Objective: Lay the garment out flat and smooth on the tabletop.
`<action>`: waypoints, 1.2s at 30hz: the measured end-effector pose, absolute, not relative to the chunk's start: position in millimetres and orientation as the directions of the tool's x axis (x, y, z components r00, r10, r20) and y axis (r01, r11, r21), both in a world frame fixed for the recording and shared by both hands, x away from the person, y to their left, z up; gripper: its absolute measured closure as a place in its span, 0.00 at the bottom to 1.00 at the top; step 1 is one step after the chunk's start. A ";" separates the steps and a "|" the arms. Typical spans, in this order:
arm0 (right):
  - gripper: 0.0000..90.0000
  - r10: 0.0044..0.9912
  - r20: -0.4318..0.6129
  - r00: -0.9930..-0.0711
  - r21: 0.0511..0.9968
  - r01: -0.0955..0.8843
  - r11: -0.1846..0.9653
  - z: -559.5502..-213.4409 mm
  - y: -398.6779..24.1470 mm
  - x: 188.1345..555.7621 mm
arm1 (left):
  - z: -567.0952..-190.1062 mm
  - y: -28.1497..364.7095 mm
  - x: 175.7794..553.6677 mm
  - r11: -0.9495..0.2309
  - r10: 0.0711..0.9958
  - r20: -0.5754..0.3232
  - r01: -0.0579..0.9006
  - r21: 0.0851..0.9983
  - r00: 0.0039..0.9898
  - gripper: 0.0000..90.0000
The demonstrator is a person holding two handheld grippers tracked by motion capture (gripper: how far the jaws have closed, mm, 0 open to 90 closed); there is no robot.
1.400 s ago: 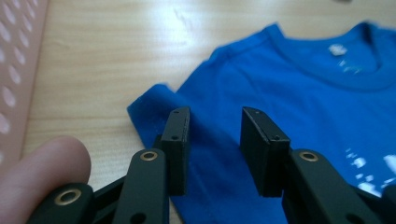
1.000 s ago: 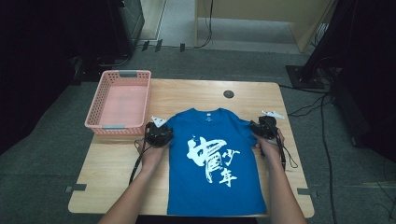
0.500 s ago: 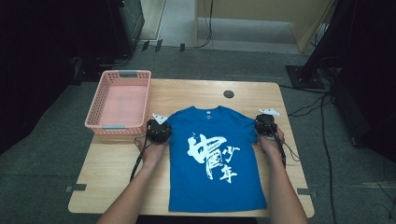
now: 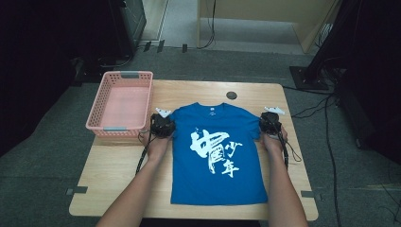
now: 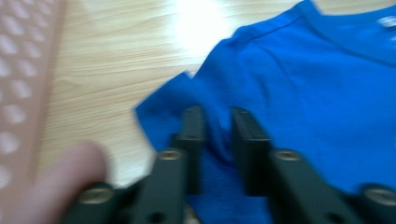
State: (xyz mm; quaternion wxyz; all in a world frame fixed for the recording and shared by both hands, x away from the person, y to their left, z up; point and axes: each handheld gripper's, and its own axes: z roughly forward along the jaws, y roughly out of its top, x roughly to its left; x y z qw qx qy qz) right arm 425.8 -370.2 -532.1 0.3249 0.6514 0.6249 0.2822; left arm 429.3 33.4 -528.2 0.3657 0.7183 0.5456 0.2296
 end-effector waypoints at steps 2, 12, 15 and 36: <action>0.74 0.997 -0.018 0.080 0.777 0.628 -0.036 -532.0 -372.9 425.4 | -527.4 34.0 427.7 -0.128 0.934 -0.105 0.593 0.795 0.342 0.57; 0.24 0.995 0.025 0.098 0.749 0.658 -0.083 -533.3 -377.4 422.4 | -506.0 25.5 399.7 -0.117 0.893 -0.141 0.525 0.843 0.426 0.22; 0.17 0.997 0.027 0.070 0.740 0.669 -0.067 -533.8 -377.8 422.6 | -504.2 27.9 395.5 -0.116 0.899 -0.143 0.540 0.834 0.413 0.22; 0.12 0.999 0.030 0.043 0.732 0.679 -0.051 -534.1 -376.2 421.7 | -513.8 72.5 338.1 -0.176 0.880 -0.113 0.538 0.824 0.461 0.12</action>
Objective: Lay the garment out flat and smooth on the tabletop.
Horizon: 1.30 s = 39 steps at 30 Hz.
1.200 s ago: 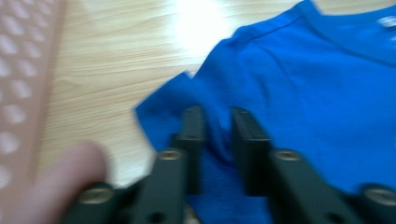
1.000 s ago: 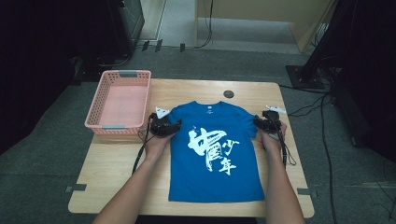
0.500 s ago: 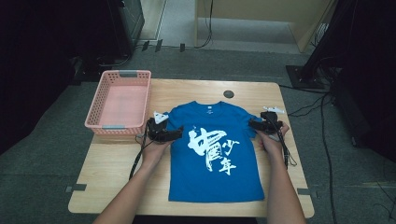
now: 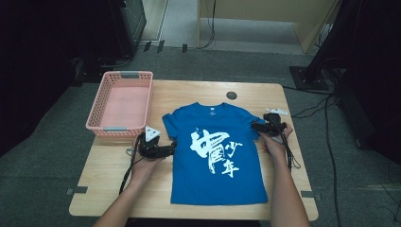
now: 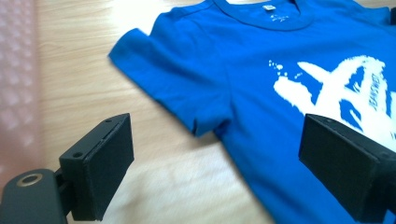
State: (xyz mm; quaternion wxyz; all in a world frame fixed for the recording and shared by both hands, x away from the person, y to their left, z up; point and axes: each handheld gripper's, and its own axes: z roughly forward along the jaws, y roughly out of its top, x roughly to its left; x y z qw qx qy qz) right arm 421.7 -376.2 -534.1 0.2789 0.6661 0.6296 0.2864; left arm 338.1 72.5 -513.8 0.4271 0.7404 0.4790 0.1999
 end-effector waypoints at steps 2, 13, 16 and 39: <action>0.12 0.999 0.029 0.042 0.732 0.679 -0.050 -534.1 -376.3 421.6 | -513.5 81.0 331.9 -0.175 0.883 -0.108 0.534 0.828 0.457 0.12; 0.12 0.999 0.028 0.043 0.733 0.678 -0.050 -534.2 -376.2 421.5 | -519.6 115.4 312.5 -0.164 0.899 -0.100 0.542 0.824 0.426 0.12; 0.12 0.999 0.028 0.043 0.733 0.678 -0.050 -534.2 -376.2 421.5 | -521.6 123.1 307.5 -0.166 0.903 -0.095 0.544 0.822 0.419 0.12; 0.12 0.999 0.028 0.043 0.733 0.678 -0.050 -534.2 -376.2 421.5 | -527.5 179.3 272.5 -0.176 0.930 -0.056 0.574 0.800 0.364 0.12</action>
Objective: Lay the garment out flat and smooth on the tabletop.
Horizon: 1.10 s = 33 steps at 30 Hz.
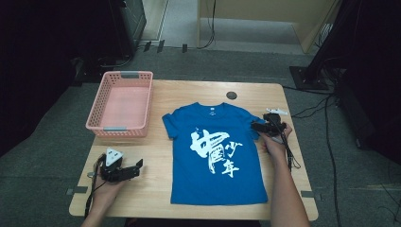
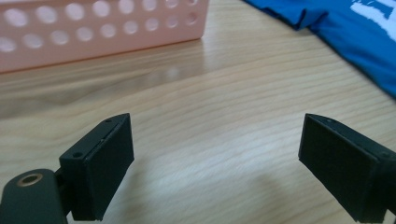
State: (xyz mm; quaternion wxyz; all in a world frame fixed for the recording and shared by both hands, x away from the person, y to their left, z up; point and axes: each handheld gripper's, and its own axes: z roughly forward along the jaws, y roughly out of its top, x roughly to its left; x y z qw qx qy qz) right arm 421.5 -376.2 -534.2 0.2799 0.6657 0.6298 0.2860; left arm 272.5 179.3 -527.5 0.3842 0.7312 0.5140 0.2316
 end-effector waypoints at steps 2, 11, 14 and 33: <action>0.12 0.999 0.028 0.043 0.733 0.678 -0.050 -534.2 -376.2 421.5 | -527.7 184.6 269.6 -0.175 0.934 -0.054 0.582 0.794 0.354 0.12; 0.12 0.999 0.028 0.043 0.733 0.678 -0.050 -534.2 -376.2 421.5 | -530.1 204.9 261.0 -0.181 0.949 -0.040 0.647 0.741 0.311 0.12; 0.12 0.999 0.028 0.043 0.733 0.678 -0.050 -534.2 -376.2 421.5 | -530.2 208.8 258.4 -0.184 0.953 -0.029 0.649 0.738 0.302 0.12; 0.12 0.999 0.044 0.019 0.733 0.678 -0.045 -533.4 -376.6 419.7 | -530.5 233.5 245.5 -0.191 0.960 0.001 0.654 0.732 0.279 0.12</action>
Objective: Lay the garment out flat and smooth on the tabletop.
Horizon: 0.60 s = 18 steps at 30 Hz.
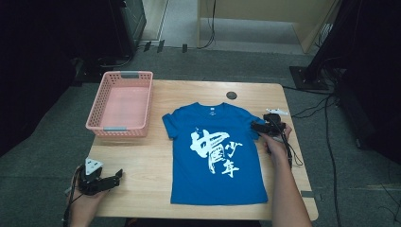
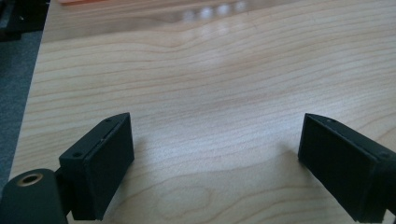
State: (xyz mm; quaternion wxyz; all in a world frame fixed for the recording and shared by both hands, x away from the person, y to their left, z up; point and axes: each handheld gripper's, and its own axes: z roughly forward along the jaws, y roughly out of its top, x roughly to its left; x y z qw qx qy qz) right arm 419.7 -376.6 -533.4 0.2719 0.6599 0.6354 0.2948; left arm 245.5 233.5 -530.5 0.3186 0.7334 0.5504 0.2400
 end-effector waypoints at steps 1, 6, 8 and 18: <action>0.12 0.998 0.060 0.011 0.734 0.678 -0.052 -532.7 -377.1 419.2 | -530.5 234.5 245.2 -0.191 0.961 0.002 0.654 0.732 0.278 0.12; 0.13 0.996 0.091 -0.018 0.737 0.673 -0.055 -528.6 -375.9 412.4 | -530.4 236.3 245.2 -0.182 0.964 0.001 0.658 0.731 0.266 0.12; 0.13 0.997 0.075 -0.035 0.745 0.666 -0.033 -525.1 -373.5 409.3 | -530.4 236.4 245.3 -0.180 0.965 0.001 0.658 0.731 0.264 0.12; 0.13 0.995 0.076 -0.059 0.779 0.627 -0.022 -498.0 -366.7 394.1 | -530.4 236.4 245.3 -0.180 0.965 0.001 0.658 0.731 0.263 0.12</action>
